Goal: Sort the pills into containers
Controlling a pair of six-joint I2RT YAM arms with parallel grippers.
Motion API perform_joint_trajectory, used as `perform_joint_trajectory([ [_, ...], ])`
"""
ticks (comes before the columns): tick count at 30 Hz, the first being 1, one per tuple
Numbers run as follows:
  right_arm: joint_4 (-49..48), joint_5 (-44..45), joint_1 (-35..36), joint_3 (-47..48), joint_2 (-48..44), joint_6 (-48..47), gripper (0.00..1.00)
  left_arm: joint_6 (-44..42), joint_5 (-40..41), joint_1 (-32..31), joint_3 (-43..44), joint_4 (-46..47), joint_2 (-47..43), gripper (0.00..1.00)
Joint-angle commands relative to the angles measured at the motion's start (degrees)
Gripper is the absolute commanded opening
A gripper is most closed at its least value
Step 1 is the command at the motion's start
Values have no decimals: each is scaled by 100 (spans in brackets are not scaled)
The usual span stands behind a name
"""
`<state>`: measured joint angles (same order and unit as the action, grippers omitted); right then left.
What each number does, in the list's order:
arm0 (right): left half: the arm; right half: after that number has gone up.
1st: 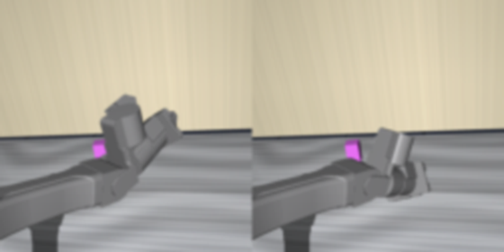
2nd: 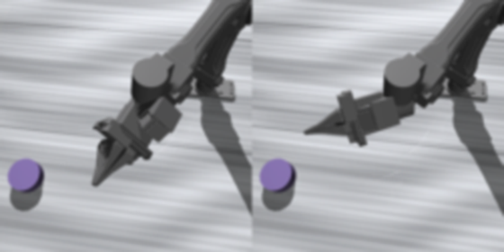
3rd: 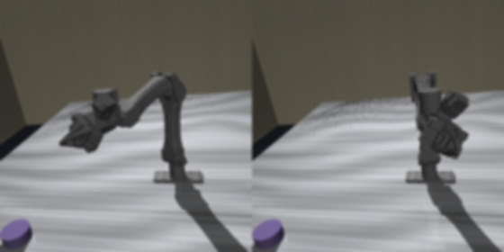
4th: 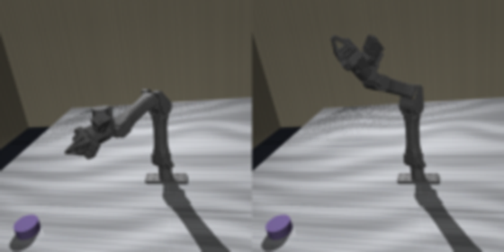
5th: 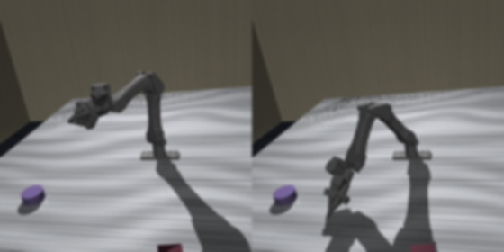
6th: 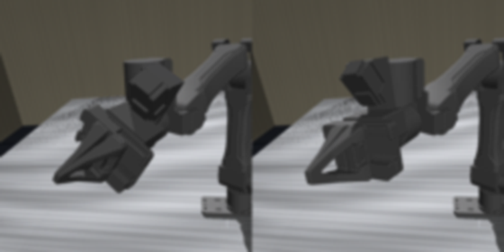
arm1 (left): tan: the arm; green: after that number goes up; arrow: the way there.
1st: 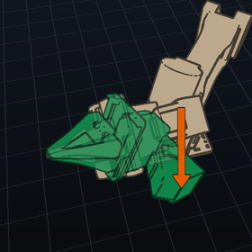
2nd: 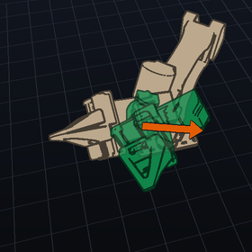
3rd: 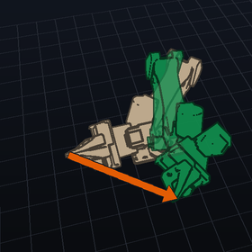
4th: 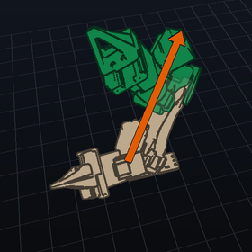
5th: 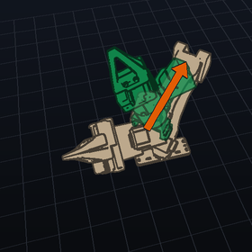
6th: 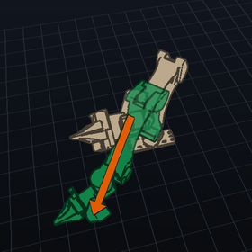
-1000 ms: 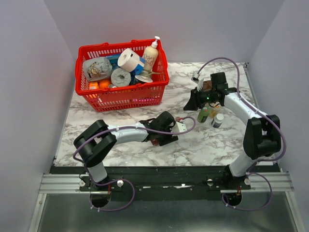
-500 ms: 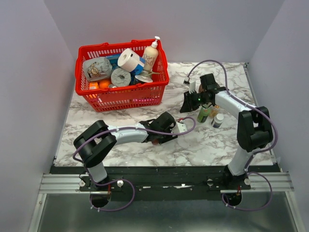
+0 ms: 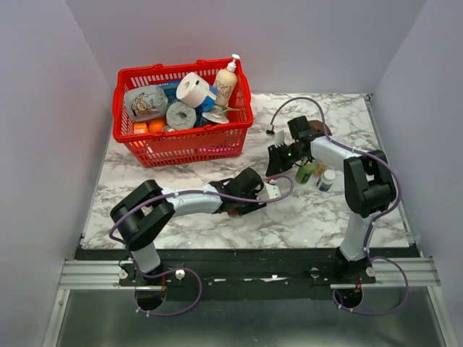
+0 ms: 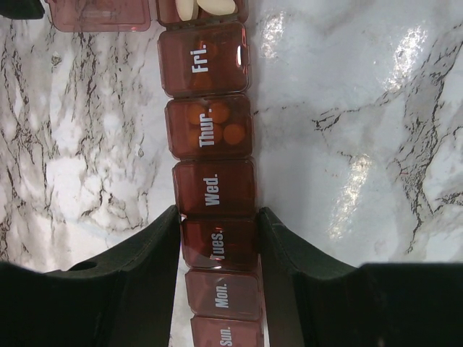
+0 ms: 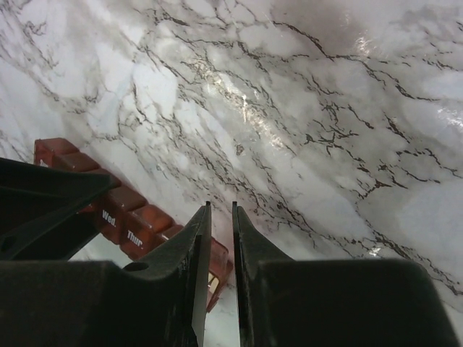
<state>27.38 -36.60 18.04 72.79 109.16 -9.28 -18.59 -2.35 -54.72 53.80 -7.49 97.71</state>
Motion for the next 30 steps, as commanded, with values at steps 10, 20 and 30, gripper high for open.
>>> perform_joint_trajectory([
  [10, 759, -303, -20, 472, 299, -556, 21, 48, -108, -65, -1, -192, 37, 35],
  [20, 1138, -611, -11, 411, 88, -944, 18, 110, -125, -74, 95, -288, 134, 35],
  [30, 1437, -769, -11, 279, -115, -1182, 14, 285, -108, -48, 210, -420, 257, 34],
])
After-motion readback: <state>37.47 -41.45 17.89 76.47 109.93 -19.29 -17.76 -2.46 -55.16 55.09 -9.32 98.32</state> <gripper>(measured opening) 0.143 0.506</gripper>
